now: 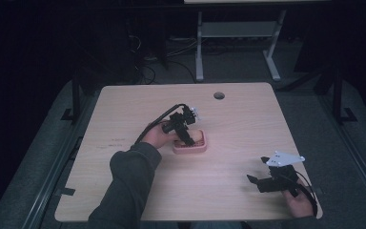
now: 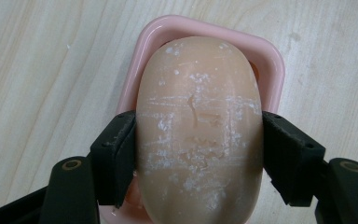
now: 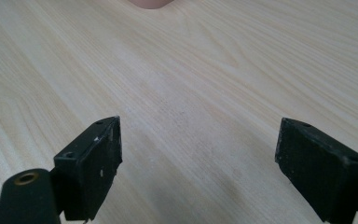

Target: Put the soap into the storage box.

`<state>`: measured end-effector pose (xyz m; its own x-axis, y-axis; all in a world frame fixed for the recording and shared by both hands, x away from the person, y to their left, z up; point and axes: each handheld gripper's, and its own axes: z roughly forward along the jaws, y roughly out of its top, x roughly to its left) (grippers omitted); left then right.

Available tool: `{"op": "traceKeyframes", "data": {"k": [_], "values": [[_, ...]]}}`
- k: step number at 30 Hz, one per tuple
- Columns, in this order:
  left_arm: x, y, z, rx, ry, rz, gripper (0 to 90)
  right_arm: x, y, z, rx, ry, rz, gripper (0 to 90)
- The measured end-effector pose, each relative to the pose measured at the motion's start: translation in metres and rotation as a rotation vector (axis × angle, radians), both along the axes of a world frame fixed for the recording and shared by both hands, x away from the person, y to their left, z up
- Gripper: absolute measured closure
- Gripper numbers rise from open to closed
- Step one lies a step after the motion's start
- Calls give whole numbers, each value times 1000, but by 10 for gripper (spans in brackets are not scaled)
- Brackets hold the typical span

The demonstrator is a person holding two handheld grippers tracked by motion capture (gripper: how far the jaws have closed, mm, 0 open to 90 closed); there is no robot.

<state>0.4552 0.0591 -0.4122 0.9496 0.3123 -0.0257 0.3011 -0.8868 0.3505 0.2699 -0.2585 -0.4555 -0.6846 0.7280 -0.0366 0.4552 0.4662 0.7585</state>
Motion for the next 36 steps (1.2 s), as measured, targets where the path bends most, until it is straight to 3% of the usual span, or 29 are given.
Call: {"op": "traceKeyframes", "data": {"k": [36], "values": [[4,0,-8,16,14,6,322,0,1,0,-4,1,5,141]]}}
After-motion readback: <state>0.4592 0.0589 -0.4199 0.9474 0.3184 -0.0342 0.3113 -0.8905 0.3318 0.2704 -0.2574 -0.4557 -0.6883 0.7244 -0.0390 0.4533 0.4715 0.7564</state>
